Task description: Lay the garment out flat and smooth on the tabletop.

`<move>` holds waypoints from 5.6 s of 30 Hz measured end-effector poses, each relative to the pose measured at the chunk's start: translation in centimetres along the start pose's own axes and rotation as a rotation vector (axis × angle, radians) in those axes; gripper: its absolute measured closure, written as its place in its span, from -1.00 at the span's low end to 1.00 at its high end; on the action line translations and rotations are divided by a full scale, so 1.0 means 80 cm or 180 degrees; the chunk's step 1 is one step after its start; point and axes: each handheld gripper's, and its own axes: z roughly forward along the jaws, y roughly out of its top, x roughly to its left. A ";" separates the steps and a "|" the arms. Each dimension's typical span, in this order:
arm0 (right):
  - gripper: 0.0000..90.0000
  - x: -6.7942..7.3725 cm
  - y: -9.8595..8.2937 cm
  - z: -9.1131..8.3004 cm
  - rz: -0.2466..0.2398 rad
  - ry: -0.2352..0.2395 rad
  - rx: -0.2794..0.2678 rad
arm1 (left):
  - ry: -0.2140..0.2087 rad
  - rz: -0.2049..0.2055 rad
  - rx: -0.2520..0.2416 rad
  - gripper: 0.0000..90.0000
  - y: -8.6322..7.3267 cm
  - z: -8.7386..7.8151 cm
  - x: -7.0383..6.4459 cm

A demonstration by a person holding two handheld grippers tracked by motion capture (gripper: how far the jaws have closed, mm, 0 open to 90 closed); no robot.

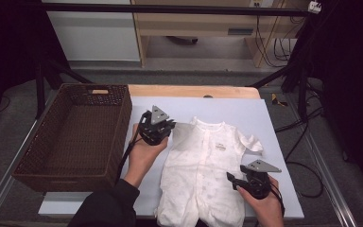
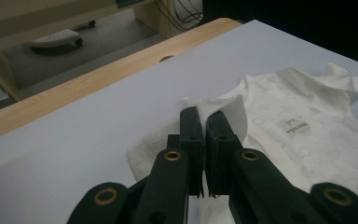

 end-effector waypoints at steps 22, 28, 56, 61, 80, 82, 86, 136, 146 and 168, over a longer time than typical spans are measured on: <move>-0.18 0.002 0.000 0.001 -0.0027 0.0010 -0.0021 | 0.0530 -0.0359 -0.0284 0.96 -0.015 -0.034 0.046; -0.19 0.001 0.000 0.000 -0.0024 0.0015 -0.0025 | 0.0588 -0.0456 -0.0278 0.97 -0.016 -0.036 0.054; -0.19 0.004 0.000 0.003 -0.0032 0.0038 0.0000 | 0.0919 -0.0605 -0.0169 0.97 -0.027 -0.052 0.079; -0.19 0.004 0.000 0.004 -0.0036 0.0037 0.0010 | 0.0951 -0.0657 -0.0171 0.97 -0.028 -0.053 0.086; -0.21 0.004 0.000 0.004 -0.0040 0.0060 0.0028 | 0.0866 -0.0509 0.0004 0.60 -0.025 -0.035 0.078; -0.21 0.004 0.000 0.004 -0.0040 0.0062 0.0031 | 0.0879 -0.0493 -0.0004 0.57 -0.025 -0.035 0.078; -0.22 0.004 0.000 0.004 -0.0042 0.0065 0.0035 | 0.0875 -0.0454 -0.0039 0.50 -0.026 -0.035 0.075; 0.14 -0.115 0.019 0.015 -0.0172 -0.0911 -0.0017 | 0.0284 -0.0382 -0.0304 -0.47 -0.163 -0.043 -0.008; 0.97 -0.116 0.020 0.021 -0.0255 -0.0887 0.0026 | 0.0265 -0.0413 -0.0257 -0.47 -0.173 -0.045 -0.008; 0.98 0.031 0.081 0.063 -0.1036 0.0215 0.0331 | 0.0275 -0.0448 -0.0214 -0.46 -0.175 -0.046 -0.004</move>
